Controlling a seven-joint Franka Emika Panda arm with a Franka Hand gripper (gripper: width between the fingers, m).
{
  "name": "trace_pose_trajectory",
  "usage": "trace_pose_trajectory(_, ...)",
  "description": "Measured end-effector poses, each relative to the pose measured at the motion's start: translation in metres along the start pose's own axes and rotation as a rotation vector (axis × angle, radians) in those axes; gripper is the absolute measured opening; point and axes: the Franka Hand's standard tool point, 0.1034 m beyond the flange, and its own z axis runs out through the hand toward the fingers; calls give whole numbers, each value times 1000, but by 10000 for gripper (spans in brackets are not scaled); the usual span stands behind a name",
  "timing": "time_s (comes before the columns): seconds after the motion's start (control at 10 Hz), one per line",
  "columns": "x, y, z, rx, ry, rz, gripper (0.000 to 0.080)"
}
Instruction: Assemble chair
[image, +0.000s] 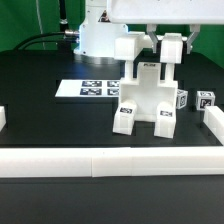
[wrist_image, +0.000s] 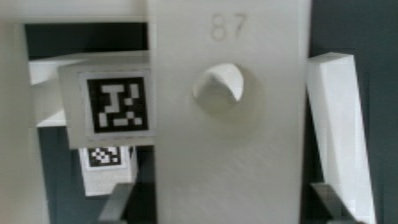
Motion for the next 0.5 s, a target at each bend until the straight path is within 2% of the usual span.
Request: trace_pose_trajectory(0.5, -2, -4, 0, 1, 6, 11, 284)
